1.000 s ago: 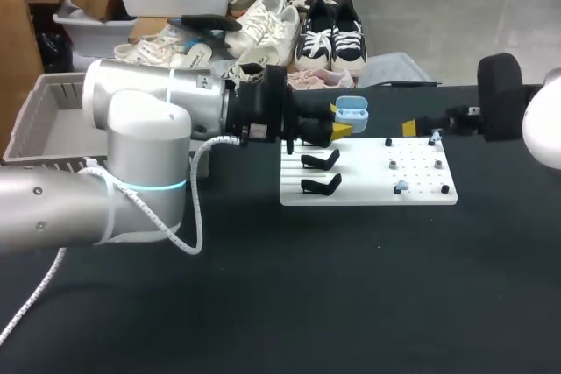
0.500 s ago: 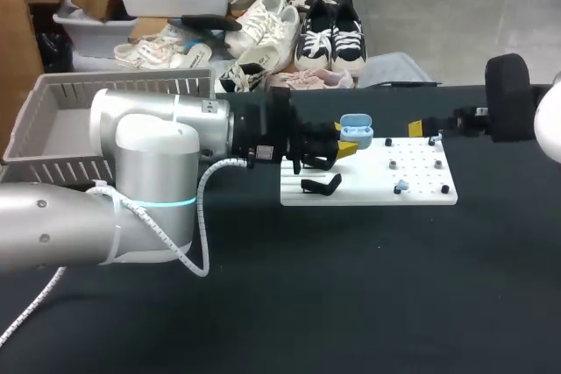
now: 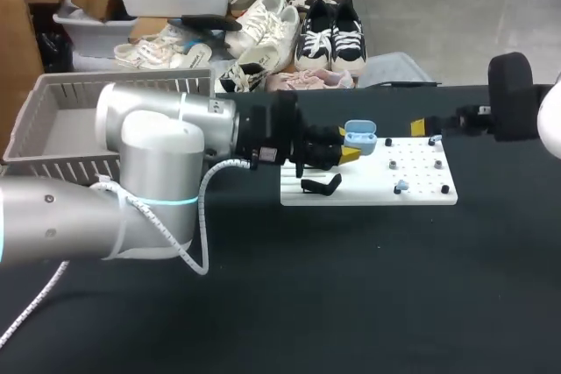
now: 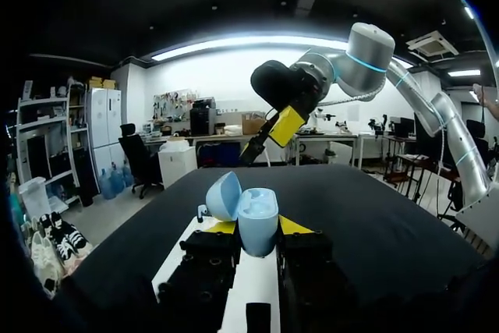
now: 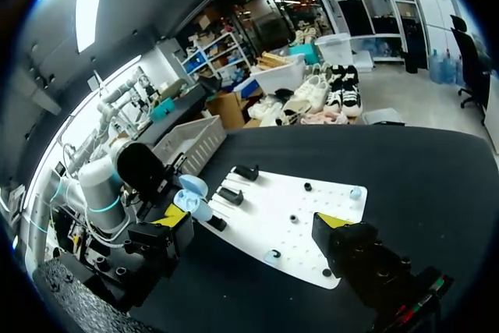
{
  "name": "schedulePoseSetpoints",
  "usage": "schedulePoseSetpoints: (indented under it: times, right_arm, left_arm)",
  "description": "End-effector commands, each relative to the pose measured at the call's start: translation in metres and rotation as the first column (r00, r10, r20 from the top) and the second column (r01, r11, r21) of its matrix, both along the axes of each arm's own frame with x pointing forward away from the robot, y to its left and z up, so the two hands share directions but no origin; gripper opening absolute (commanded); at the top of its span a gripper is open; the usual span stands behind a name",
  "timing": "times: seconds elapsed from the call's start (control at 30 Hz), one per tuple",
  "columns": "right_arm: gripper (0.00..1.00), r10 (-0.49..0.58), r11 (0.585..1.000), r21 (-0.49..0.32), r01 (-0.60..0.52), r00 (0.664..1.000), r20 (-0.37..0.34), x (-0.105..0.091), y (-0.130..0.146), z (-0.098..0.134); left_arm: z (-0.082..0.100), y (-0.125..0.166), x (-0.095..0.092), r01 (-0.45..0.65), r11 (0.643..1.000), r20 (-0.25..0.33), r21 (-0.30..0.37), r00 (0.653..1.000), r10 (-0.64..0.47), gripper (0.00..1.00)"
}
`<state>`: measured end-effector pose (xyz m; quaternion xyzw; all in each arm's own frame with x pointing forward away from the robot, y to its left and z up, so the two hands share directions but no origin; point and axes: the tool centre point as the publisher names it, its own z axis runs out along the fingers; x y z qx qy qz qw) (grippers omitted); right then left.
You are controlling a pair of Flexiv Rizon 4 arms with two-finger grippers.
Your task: Pick up each earbud case from the left stands, insert the matching earbuds, close the lid, and place the case in the box.
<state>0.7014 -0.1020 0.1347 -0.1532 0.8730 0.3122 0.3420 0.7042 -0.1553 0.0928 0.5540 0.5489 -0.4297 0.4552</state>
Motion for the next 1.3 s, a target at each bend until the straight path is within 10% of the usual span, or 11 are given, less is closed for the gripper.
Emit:
schedulePoseSetpoints:
  times: [0.03,0.43,0.83,1.3]
  right_arm:
    - [1.0,-0.001,1.0,0.002,0.001,1.0,0.001,-0.002,-0.001,0.0]
    - [1.0,-0.005,1.0,-0.012,0.004,1.0,-0.009,-0.003,-0.002,-0.002]
    - [1.0,0.036,0.976,-0.214,-0.046,0.998,-0.049,0.009,-0.033,0.006]
    - [1.0,0.126,0.809,-0.562,-0.172,0.985,-0.12,0.036,-0.047,-0.004]
  left_arm:
    - [0.0,0.002,0.001,-0.011,1.0,0.001,0.007,1.0,0.011,0.0]
    - [-0.001,0.007,0.003,-0.031,0.999,-0.004,0.004,0.999,0.031,0.0]
    - [-0.001,0.007,0.003,-0.031,0.999,-0.004,0.004,0.999,0.031,0.0]
    - [-0.001,0.007,0.003,-0.031,0.999,-0.004,0.004,0.999,0.031,0.0]
